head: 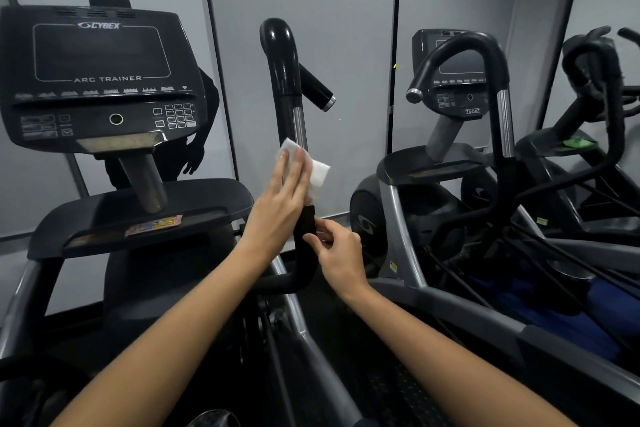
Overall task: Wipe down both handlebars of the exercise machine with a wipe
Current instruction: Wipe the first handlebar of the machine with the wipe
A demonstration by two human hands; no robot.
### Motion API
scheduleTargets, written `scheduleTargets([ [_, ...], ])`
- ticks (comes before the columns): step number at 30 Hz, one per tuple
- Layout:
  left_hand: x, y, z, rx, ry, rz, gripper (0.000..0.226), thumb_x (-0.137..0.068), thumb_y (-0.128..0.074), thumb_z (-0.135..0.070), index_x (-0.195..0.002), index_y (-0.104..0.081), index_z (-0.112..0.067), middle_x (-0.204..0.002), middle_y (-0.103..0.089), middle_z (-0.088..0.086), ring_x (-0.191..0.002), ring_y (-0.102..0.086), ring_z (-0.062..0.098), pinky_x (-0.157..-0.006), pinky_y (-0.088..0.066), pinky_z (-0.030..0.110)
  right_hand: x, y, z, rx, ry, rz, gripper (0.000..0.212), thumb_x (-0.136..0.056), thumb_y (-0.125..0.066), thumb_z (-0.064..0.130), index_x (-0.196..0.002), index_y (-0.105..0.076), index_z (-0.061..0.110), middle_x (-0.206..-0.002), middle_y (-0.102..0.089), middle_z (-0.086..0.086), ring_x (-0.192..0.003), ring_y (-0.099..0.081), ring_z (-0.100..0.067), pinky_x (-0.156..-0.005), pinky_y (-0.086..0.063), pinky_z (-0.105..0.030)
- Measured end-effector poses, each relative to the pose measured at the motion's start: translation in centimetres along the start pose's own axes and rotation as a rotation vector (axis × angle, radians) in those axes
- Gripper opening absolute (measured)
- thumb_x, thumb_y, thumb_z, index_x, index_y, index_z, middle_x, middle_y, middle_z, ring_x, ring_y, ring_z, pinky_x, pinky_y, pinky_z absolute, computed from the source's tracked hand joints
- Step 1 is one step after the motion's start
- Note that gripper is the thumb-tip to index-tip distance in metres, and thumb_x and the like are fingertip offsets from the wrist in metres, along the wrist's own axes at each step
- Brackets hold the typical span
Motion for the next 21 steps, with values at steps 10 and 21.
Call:
scheduleTargets([
  [10,-6.1,3.6,0.3,-0.587,-0.195,0.145,0.051,-0.096,-0.020,-0.015,-0.143,-0.020,0.005,-0.152,-0.017,0.023,-0.142,-0.004,0.039,-0.117,-0.007,0.047,0.3,0.1,-0.1,-0.029,-0.030,0.026,0.026,-0.087,-0.064,0.014,-0.112,-0.064,0.007,-0.092,-0.067,0.004,-0.086,-0.065,-0.005,-0.079,-0.053,-0.013],
  [21,-5.5,3.3,-1.5,-0.561,-0.256,0.240,0.030,-0.092,-0.049,-0.019,-0.116,-0.063,-0.008,-0.126,-0.058,0.016,-0.128,-0.042,0.032,-0.111,-0.029,0.041,0.4,0.1,-0.3,0.013,0.003,0.005,0.021,-0.087,-0.064,0.012,-0.107,-0.066,0.007,-0.083,-0.064,0.007,-0.078,-0.062,-0.001,-0.071,-0.048,-0.005],
])
Point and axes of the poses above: each hand's wrist, its own x-axis away from the middle knuckle, its own y-axis out of the back of the hand, z = x × y, the point moved 7 cm from there along -x, towards the middle knuckle
